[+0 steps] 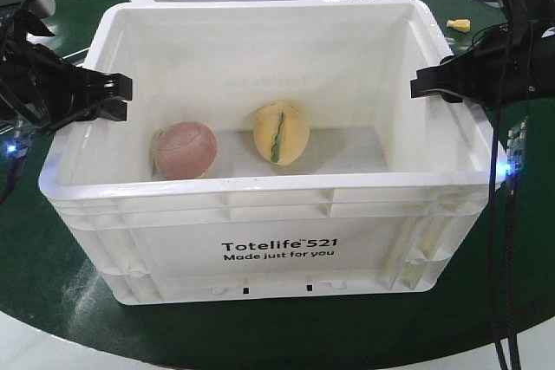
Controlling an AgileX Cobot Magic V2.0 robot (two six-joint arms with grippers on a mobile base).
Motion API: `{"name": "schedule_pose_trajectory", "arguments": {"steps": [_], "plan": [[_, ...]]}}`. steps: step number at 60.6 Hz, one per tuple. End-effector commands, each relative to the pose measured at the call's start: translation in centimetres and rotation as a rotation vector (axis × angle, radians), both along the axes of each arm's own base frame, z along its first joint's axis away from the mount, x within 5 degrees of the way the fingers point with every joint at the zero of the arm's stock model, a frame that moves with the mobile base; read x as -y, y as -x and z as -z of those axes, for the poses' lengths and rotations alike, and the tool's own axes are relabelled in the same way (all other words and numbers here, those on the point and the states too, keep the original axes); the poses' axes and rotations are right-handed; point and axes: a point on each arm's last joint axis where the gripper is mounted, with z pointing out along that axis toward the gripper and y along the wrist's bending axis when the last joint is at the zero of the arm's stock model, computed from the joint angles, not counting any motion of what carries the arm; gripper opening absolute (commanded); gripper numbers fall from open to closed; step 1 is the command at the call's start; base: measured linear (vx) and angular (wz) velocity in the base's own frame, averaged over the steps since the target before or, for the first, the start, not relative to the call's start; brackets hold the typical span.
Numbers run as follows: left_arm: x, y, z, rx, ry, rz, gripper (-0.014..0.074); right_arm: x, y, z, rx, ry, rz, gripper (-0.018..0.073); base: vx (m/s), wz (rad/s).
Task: Place moving items into box and shelve
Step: 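Move both grippers to the crate's side rims and grip them, then lift the crate by its rims with both grippers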
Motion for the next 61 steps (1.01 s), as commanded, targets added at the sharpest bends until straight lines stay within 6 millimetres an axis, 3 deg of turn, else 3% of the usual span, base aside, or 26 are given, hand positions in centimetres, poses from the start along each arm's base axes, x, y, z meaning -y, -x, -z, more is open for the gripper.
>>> {"name": "schedule_pose_trajectory", "arguments": {"steps": [1, 29, 61], "plan": [[0.7, -0.1, -1.8, 0.101, 0.093, -0.006, -0.0009, -1.0, 0.8, -1.7, -0.009, -0.093, -0.033, -0.0013, 0.0, 0.0], [0.8, 0.2, -3.0, 0.192, 0.113, 0.031, -0.0006, -1.0, 0.9, -2.1, 0.013, -0.106, -0.026, -0.0006, 0.0, 0.0], [-0.2, 3.1, -7.5, 0.425, 0.188, 0.01, -0.0006, -0.3, 4.4, -7.3, 0.274, -0.102, -0.005, -0.0006, 0.0, 0.0]]}}
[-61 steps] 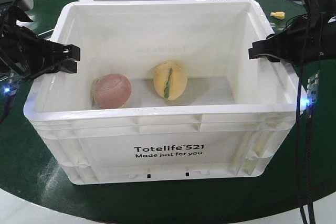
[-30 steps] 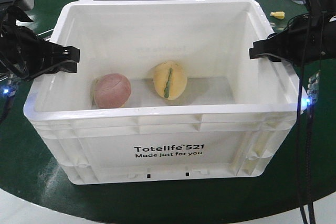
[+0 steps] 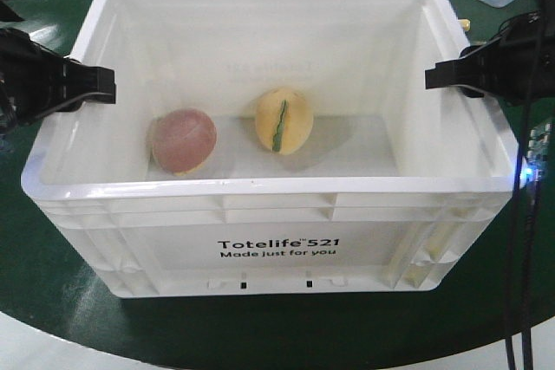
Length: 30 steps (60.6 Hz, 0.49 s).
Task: Place moving items into box and shelve
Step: 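Lift the crate by its rims with both grippers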
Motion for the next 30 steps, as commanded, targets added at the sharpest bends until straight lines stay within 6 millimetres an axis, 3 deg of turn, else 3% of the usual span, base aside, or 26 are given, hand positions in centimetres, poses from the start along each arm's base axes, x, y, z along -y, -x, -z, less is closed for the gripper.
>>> {"name": "schedule_pose_trajectory", "arguments": {"steps": [1, 17, 30], "plan": [[0.3, 0.7, -4.5, 0.236, 0.176, -0.031, -0.0006, -0.6, 1.4, -4.0, 0.176, -0.089, -0.013, -0.0006, 0.0, 0.0], [-0.3, 2.8, -6.5, 0.328, 0.204, -0.033, -0.0006, -0.3, 3.5, -6.0, 0.275, -0.077, -0.021, -0.0006, 0.0, 0.0], [-0.5, 3.6, -7.1, 0.352, 0.213, -0.031, -0.0006, -0.3, 4.0, -6.4, 0.297, -0.079, -0.02, -0.0006, 0.0, 0.0]]}}
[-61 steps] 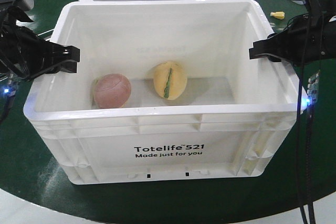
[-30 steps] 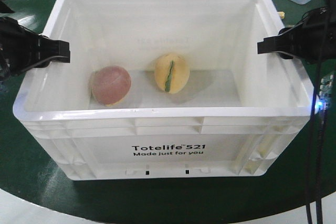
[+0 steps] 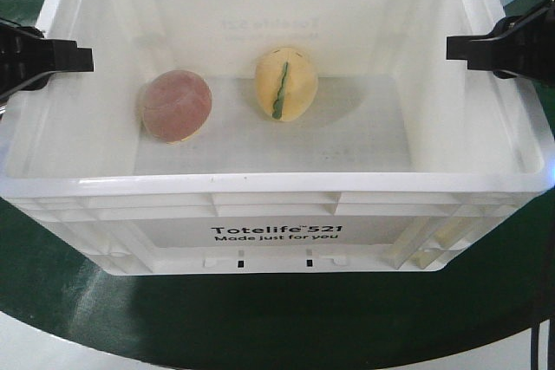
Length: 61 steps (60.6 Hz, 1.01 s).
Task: Place moving items into box and shelve
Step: 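Lift the crate by its rims with both grippers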
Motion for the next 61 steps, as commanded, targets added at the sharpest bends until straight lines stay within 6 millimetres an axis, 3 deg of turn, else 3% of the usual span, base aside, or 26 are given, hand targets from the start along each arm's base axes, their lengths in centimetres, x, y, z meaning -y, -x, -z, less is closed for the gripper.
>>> {"name": "schedule_pose_trajectory", "arguments": {"steps": [1, 61], "plan": [[0.23, 0.64, -3.82, 0.201, 0.16, -0.023, -0.0006, -0.46, 0.69, -2.83, 0.143, -0.065, -0.011, -0.0006, 0.0, 0.0], [0.22, 0.62, -3.65, 0.187, 0.151, -0.019, -0.0006, -0.47, 0.71, -2.76, 0.138, -0.064, -0.013, -0.0006, 0.0, 0.0]]}}
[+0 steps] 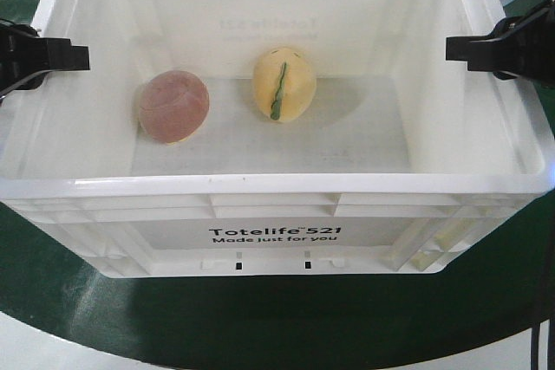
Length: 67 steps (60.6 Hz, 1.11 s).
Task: Place moving items into box and shelve
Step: 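Lift the crate by its rims with both grippers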
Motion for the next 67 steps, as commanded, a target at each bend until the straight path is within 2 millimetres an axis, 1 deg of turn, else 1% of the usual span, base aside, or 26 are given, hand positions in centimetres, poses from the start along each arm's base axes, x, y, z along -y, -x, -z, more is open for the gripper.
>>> {"name": "schedule_pose_trajectory", "arguments": {"steps": [1, 35, 67], "plan": [[0.28, 0.41, -3.52, 0.185, 0.149, -0.019, -0.0006, -0.39, 0.68, -2.79, 0.142, -0.064, -0.007, -0.0006, 0.0, 0.0], [0.28, 0.41, -3.52, 0.185, 0.149, -0.019, -0.0006, -0.39, 0.68, -2.79, 0.142, -0.064, -0.007, -0.0006, -0.02, 0.0], [0.28, 0.41, -3.52, 0.185, 0.149, -0.019, -0.0006, -0.39, 0.69, -2.78, 0.14, -0.064, -0.008, -0.0006, -0.14, 0.03]]}}
